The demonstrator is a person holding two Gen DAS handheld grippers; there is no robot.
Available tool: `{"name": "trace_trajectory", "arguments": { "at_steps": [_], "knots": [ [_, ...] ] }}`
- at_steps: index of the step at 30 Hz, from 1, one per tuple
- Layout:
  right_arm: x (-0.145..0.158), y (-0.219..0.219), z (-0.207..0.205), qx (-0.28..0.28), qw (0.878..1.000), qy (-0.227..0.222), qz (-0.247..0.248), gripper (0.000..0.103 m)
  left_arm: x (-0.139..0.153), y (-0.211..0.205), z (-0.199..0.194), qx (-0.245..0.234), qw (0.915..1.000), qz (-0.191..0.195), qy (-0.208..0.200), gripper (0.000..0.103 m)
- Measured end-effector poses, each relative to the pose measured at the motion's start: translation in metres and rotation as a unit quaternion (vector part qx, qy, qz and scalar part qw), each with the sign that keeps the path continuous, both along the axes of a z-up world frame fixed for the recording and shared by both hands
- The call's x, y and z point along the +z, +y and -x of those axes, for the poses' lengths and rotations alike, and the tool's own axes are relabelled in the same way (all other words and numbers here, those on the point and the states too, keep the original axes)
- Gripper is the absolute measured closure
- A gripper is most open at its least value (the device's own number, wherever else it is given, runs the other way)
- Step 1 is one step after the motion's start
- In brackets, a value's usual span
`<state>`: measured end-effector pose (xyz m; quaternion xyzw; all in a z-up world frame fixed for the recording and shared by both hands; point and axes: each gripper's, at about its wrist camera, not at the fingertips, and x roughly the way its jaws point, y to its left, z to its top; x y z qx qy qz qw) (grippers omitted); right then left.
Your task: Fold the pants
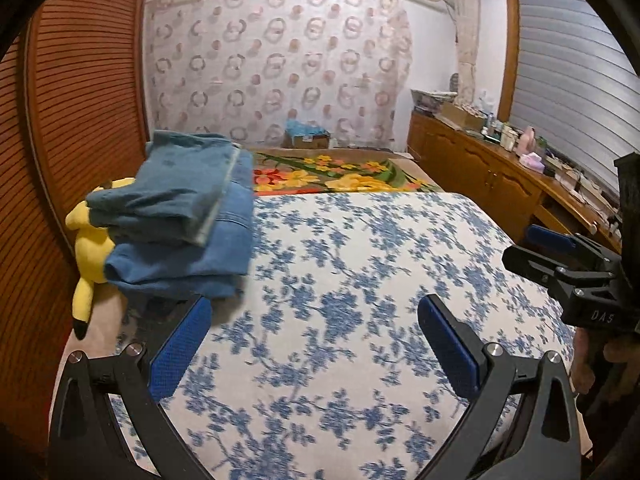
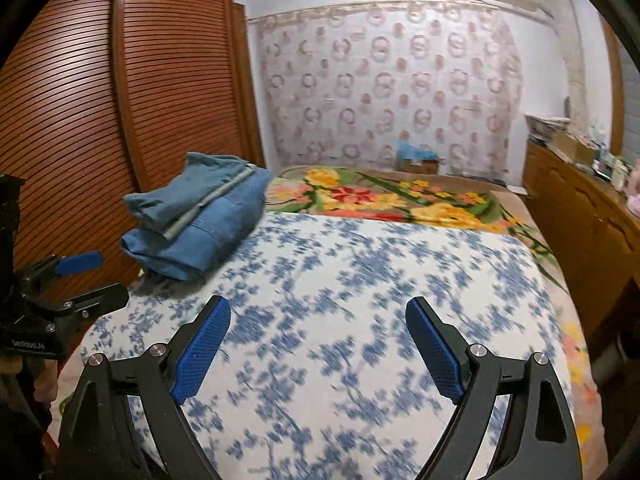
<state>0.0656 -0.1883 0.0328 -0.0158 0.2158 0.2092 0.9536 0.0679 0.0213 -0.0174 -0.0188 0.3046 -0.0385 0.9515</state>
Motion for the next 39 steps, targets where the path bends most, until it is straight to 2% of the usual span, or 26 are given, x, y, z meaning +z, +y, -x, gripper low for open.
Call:
{"name": "trace_trajectory", "arguments": {
  "at_steps": [8,21,31,39],
  "knots": [
    [0.007,-0.027,0.033,-0.047,0.999,-0.01,0.004,0.013,0.004,-0.031,0.006,-0.025,0.9997,0.004,-0.008,0.0],
    [0.033,-0.048,0.084,-0.08,0.995,-0.051,-0.019,0.013,0.051,-0.053,0.029,-0.04,0.9972,-0.009,-0.062,0.0],
    [0.039,-0.052,0.086,-0.083,0.993,-0.076,-0.027,0.013,0.076,-0.053,0.044,-0.033,0.9948,-0.019,-0.094,0.0],
    [0.036,-0.056,0.089,-0.091,0.991,-0.096,-0.033,0.013,0.083,-0.044,0.052,-0.022,0.9936,-0.018,-0.109,0.0]
  ]
}}
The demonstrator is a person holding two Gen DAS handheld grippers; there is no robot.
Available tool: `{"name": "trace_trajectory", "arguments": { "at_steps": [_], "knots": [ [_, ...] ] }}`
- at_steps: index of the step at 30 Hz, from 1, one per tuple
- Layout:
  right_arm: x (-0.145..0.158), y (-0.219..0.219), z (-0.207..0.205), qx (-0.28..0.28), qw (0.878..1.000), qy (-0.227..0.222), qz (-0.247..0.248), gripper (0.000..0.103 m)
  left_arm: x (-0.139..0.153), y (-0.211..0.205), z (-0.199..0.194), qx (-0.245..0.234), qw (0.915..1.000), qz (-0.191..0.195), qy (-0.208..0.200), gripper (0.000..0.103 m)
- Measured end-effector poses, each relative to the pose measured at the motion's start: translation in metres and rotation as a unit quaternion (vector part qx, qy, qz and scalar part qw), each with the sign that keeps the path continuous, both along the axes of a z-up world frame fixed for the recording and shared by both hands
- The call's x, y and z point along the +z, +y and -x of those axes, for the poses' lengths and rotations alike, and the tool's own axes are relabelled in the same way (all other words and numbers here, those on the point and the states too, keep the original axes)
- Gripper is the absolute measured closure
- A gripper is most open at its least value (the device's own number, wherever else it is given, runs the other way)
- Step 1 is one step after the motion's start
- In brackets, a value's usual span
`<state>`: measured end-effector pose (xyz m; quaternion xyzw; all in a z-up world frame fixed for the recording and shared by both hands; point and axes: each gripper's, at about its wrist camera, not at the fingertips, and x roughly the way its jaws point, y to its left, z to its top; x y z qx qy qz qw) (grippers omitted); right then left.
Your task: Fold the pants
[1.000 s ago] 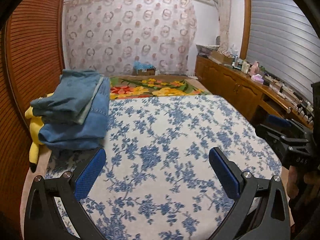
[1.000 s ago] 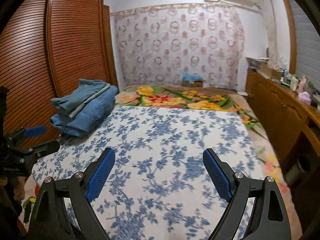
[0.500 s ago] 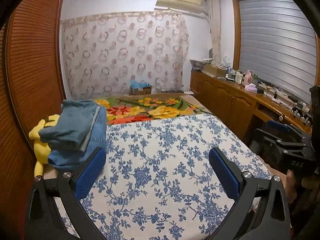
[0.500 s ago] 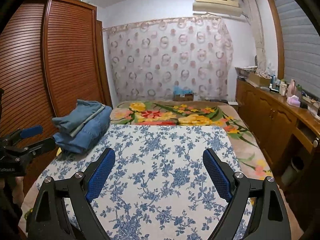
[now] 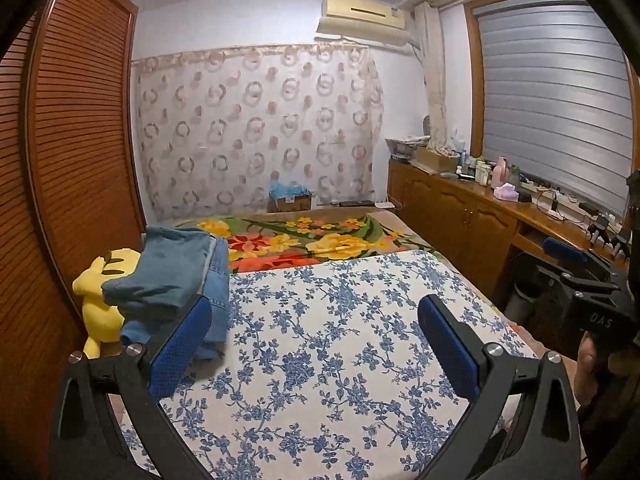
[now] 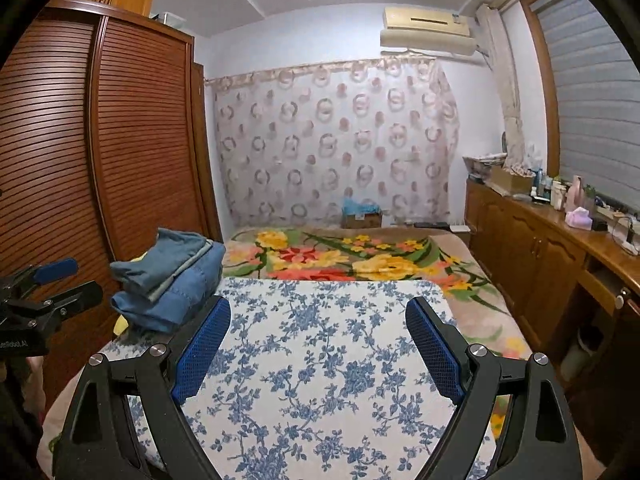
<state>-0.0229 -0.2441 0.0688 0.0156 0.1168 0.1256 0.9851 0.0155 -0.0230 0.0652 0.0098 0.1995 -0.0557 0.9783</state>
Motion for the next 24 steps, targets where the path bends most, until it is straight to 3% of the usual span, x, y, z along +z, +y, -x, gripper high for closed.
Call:
{"name": "trace_trajectory", "arguments": {
  "at_steps": [24],
  "knots": [
    [-0.0056,0.0003,-0.001,0.002,1.0,0.001,0.003,0.013,-0.0026,0.0029,0.0002,0.005,1.0,0.002,0.001,0.0]
  ]
}}
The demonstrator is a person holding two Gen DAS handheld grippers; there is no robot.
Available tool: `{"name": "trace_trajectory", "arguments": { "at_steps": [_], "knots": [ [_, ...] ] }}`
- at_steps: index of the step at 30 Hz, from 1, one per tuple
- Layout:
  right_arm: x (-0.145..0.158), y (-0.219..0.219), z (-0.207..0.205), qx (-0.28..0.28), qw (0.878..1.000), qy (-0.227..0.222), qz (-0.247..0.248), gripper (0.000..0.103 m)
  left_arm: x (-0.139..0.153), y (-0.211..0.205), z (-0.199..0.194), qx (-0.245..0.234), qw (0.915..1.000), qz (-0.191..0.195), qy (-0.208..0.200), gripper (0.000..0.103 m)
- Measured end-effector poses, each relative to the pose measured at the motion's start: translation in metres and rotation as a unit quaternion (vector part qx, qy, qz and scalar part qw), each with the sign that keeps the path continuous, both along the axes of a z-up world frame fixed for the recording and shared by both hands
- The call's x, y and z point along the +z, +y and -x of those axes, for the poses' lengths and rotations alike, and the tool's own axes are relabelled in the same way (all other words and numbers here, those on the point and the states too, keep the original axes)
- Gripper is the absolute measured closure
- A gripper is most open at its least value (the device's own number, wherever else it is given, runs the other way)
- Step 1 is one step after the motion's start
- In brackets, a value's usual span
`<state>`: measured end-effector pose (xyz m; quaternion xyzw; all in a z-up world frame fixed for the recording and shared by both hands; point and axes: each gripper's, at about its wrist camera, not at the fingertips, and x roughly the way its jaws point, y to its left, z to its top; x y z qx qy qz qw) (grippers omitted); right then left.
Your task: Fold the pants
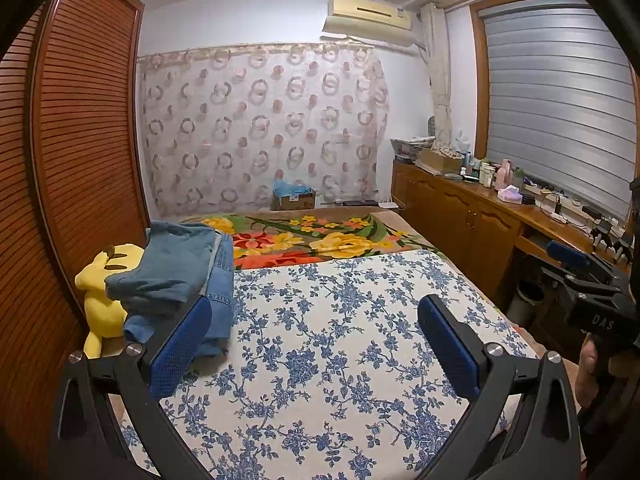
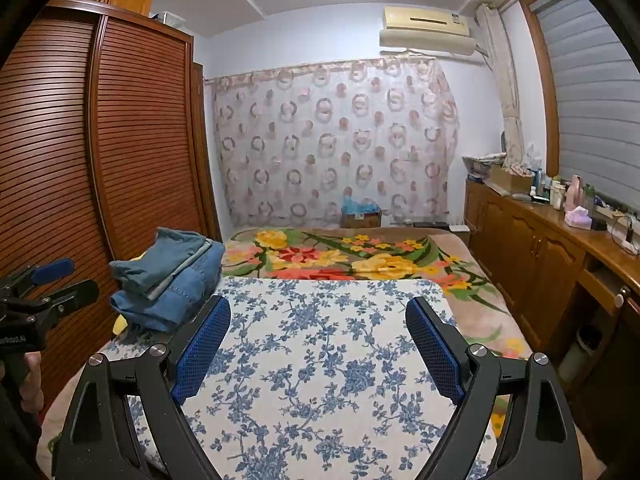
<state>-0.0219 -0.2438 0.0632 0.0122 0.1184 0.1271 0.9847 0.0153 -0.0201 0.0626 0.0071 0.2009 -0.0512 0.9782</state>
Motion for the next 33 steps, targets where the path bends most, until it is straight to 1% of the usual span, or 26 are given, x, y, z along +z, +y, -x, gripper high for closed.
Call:
{"name": "trace_trajectory", "arguments": {
  "at_steps": [33],
  "knots": [
    [-0.0016,-0.0003,-0.0015,0.003,1.0,0.0,-0.001,0.013,-0.0012,0.0011,0.0001,0.001,1.0,-0.001,0.0,0.0]
  ]
}}
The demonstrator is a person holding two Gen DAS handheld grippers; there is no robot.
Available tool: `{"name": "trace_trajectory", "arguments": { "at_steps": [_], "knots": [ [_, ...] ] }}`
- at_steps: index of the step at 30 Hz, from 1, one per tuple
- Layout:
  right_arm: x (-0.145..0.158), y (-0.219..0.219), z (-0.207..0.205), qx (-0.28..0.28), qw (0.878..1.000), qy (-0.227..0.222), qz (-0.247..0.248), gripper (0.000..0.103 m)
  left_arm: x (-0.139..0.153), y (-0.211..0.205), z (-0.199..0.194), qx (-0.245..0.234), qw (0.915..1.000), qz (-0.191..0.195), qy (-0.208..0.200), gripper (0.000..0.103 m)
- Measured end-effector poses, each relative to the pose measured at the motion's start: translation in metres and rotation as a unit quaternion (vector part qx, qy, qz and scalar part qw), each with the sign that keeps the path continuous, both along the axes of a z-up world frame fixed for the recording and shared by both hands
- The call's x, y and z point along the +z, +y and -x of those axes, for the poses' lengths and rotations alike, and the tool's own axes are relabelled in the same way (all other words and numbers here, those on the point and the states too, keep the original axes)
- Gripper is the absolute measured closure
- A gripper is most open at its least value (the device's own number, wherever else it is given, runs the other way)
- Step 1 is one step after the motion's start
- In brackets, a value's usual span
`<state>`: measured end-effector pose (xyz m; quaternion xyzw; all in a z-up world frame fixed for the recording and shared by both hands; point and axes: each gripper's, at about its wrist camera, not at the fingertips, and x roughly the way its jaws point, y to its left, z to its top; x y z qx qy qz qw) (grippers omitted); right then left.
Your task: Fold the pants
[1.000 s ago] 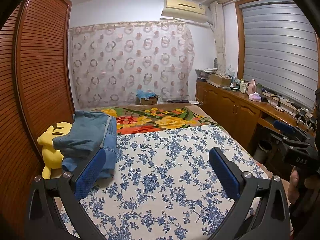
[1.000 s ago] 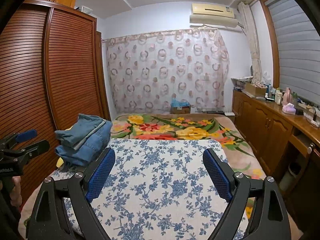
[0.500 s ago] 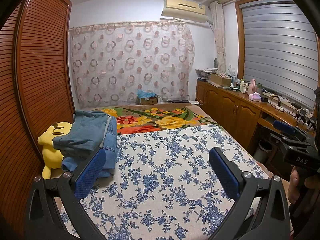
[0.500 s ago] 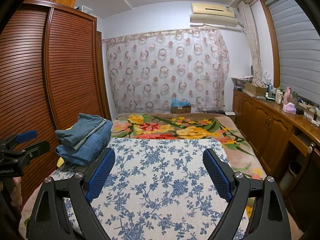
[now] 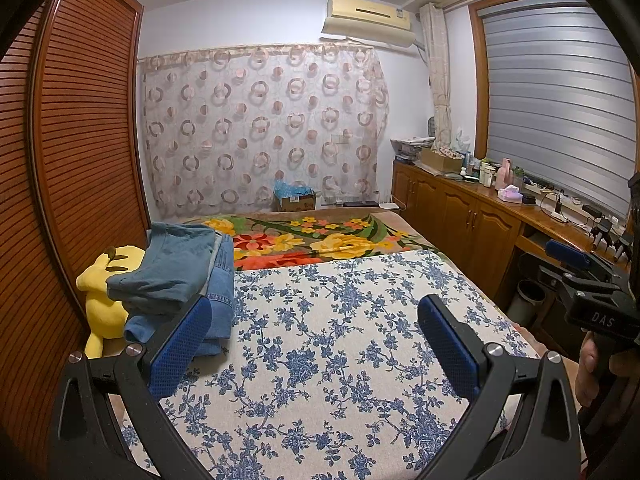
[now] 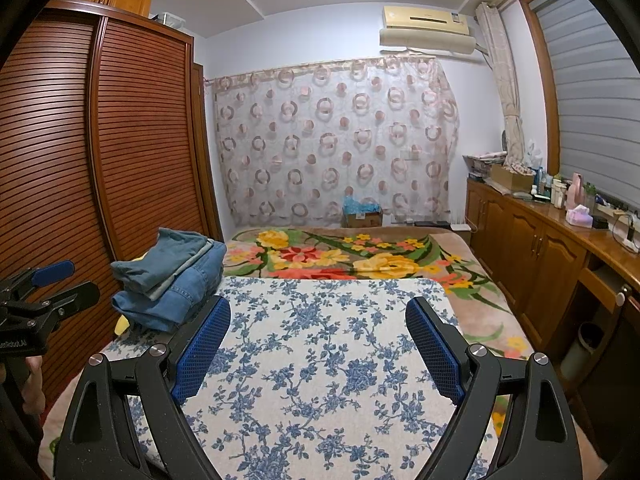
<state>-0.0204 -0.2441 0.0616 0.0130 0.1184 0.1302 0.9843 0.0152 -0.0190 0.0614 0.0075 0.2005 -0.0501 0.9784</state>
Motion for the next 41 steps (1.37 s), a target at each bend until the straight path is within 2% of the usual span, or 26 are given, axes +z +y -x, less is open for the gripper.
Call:
{"name": "trace_trajectory", "arguments": {
  "at_steps": [41],
  "knots": [
    [0.0005,0.0024,-0.002,0.003,1.0,0.0,0.001,0.013,-0.0009,-0.0011,0.001,0.0,1.0,0.001,0.0,0.0]
  ]
}}
